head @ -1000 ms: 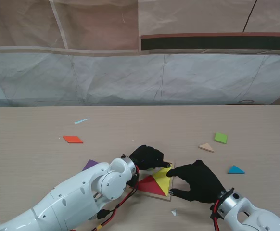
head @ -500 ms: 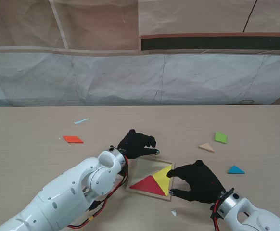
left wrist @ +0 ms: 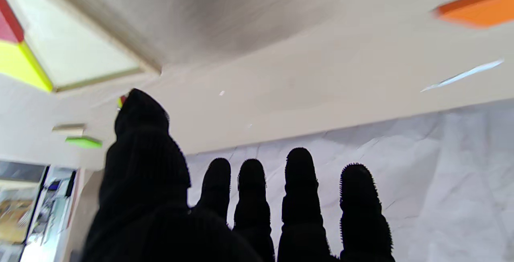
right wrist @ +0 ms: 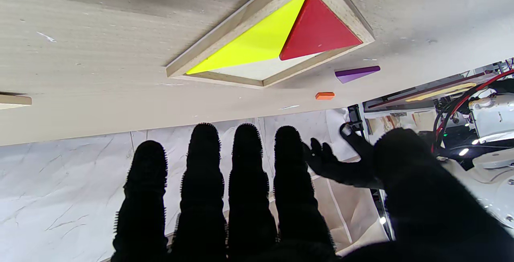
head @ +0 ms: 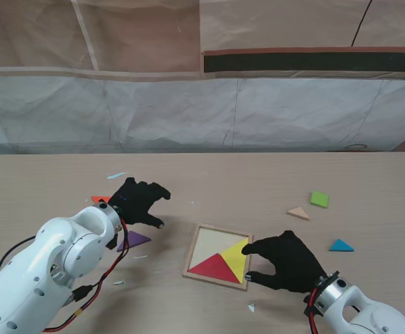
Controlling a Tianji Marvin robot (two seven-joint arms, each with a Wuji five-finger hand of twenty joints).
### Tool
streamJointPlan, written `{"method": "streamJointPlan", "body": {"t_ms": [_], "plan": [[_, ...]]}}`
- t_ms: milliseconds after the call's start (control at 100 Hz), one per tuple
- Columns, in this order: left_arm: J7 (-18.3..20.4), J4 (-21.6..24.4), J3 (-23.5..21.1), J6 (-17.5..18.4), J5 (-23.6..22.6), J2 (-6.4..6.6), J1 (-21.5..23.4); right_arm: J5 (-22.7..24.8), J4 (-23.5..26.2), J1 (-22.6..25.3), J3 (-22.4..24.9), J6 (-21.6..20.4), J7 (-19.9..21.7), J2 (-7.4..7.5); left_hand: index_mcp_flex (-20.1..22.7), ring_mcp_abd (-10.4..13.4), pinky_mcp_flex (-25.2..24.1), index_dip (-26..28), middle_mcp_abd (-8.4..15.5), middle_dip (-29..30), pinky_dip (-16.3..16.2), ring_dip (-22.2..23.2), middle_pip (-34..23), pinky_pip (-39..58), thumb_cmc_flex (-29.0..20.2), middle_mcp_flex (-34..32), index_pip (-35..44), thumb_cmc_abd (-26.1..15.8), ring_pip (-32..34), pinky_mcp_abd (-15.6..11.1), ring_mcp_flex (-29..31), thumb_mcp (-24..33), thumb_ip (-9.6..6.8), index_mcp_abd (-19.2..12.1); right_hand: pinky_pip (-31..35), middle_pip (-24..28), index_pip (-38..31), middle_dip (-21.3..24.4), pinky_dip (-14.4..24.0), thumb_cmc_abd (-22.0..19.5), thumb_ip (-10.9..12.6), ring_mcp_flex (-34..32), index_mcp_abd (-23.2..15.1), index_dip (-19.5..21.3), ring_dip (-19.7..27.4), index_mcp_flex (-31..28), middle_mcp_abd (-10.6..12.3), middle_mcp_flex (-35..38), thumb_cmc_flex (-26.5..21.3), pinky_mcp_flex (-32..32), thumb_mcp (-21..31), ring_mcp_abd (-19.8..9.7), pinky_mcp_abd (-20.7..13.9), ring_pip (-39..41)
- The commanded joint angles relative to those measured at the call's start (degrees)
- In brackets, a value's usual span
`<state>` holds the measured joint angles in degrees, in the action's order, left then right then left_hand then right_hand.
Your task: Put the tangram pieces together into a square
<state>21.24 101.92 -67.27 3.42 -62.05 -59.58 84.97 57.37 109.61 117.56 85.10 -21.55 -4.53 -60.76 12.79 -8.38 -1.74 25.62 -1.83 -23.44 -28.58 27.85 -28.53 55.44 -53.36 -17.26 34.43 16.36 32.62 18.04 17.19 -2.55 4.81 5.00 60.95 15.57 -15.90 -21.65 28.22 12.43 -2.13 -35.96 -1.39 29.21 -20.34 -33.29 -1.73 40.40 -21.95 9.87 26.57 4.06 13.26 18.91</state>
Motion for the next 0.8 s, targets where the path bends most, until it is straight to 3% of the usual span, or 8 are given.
{"method": "streamJointPlan", "body": {"t_ms": [0,180,380,460,720,740,750,790], "plan": [[2.2,0.4,-1.1,-0.6,-0.7,1.37,0.9,0.1,0.1,0.2,-0.2,0.0,0.4,-0.31,-4.1,1.5,-1.7,0.0,0.4,-0.8,1.2,-0.9,1.9,-1.6,0.2,3.4,-2.1,2.0,-1.8,-1.7,-2.5,1.5,-1.94,1.9,-0.8,-0.9,0.0,0.0,0.4,-1.8,0.1,0.9,-0.6,-0.4,0.3,0.1,0.0,-1.3,-0.2,-0.9,-1.1,-0.2,0.4,-0.9],[7.4,1.9,-4.3,0.1,-5.4,1.9,3.8,-0.2,-0.1,0.3,-0.3,0.2,0.2,-0.38,-4.7,3.0,-2.3,-2.8,-0.7,0.6,2.6,-0.8,6.3,-3.4,1.2,5.5,-8.6,4.6,-3.5,-5.5,-4.8,2.5,-2.48,4.3,-0.8,-0.8,0.0,0.0,0.4,-1.7,0.1,0.9,-0.6,-0.4,0.3,0.0,0.0,-1.3,-0.2,-0.9,-1.1,-0.2,0.4,-0.9],[5.8,1.9,-6.0,-0.3,-8.9,1.78,7.4,-0.4,-0.3,0.1,-0.5,0.1,-0.1,-0.42,-4.4,2.9,-1.3,-1.0,-1.4,-0.9,2.3,-0.5,4.7,-2.4,0.7,5.3,-6.1,6.2,-2.1,-8.0,-3.9,4.0,-2.31,4.8,-0.8,-0.9,0.0,0.0,0.4,-1.7,0.1,0.9,-0.7,-0.4,0.3,0.1,0.1,-1.2,-0.2,-0.9,-1.1,-0.1,0.3,-0.9],[5.3,1.9,-6.4,-0.4,-9.3,1.77,8.8,-0.4,-0.4,0.1,-0.5,0.0,-0.4,-0.44,-3.4,2.7,-1.0,0.1,-1.5,-2.3,2.0,-0.3,1.4,-1.8,1.5,5.3,-3.2,6.4,-1.4,-8.3,-3.3,5.3,-2.07,4.7,-0.8,-0.8,0.0,0.0,0.4,-1.7,0.1,0.9,-0.6,-0.4,0.3,0.0,0.1,-1.2,-0.2,-0.9,-1.1,-0.2,0.4,-0.9],[1.7,0.8,-7.6,-0.4,-10.8,1.65,12.0,-0.5,-0.5,0.2,-0.7,0.3,-0.4,-0.45,-2.8,2.8,-0.5,-0.2,-1.2,-1.9,1.6,-0.1,0.6,-1.1,1.0,5.0,-1.9,7.3,-0.3,-9.1,-2.2,7.7,-1.96,4.0,-0.8,-0.8,0.0,0.0,0.4,-1.7,0.1,0.9,-0.6,-0.4,0.3,0.1,0.0,-1.2,-0.3,-1.0,-1.1,-0.1,0.4,-0.9],[1.4,0.7,-7.6,-0.7,-10.7,1.61,12.1,-0.5,-0.5,0.2,-0.7,0.3,-0.4,-0.45,-2.8,2.7,-0.5,-1.3,-1.3,-1.6,1.3,-0.1,-0.5,-0.7,7.0,5.2,-1.0,10.3,0.3,-9.1,-2.3,20.7,-0.55,3.9,-0.8,-0.9,0.0,0.0,0.4,-1.7,0.1,0.9,-0.6,-0.4,0.3,0.0,0.0,-1.2,-0.3,-0.9,-1.1,-0.2,0.4,-0.9],[1.2,0.7,-7.6,-0.8,-10.7,1.6,12.1,-0.5,-0.5,0.2,-0.7,0.3,-0.4,-0.45,-2.7,2.7,-0.5,-1.3,-1.3,-1.6,1.4,-0.1,-0.3,-0.8,8.4,5.0,-1.0,11.0,0.2,-9.1,-2.1,24.2,-0.18,3.9,-0.8,-0.8,0.0,0.0,0.4,-1.7,0.1,0.9,-0.6,-0.4,0.3,0.0,0.0,-1.2,-0.3,-0.9,-1.1,-0.2,0.4,-0.9],[0.9,0.4,-7.6,-1.1,-10.7,1.58,12.3,-0.5,-0.5,0.2,-0.7,0.2,-0.5,-0.45,-2.5,2.8,-0.3,-1.3,-1.2,-1.6,1.4,-0.1,-0.1,-0.8,9.7,4.7,-1.0,11.7,0.2,-9.1,-1.8,27.5,0.19,3.9,-0.8,-0.9,0.0,0.0,0.4,-1.7,0.1,0.9,-0.6,-0.4,0.3,0.1,-0.1,-1.2,-0.3,-0.9,-1.1,-0.1,0.4,-0.9]]}}
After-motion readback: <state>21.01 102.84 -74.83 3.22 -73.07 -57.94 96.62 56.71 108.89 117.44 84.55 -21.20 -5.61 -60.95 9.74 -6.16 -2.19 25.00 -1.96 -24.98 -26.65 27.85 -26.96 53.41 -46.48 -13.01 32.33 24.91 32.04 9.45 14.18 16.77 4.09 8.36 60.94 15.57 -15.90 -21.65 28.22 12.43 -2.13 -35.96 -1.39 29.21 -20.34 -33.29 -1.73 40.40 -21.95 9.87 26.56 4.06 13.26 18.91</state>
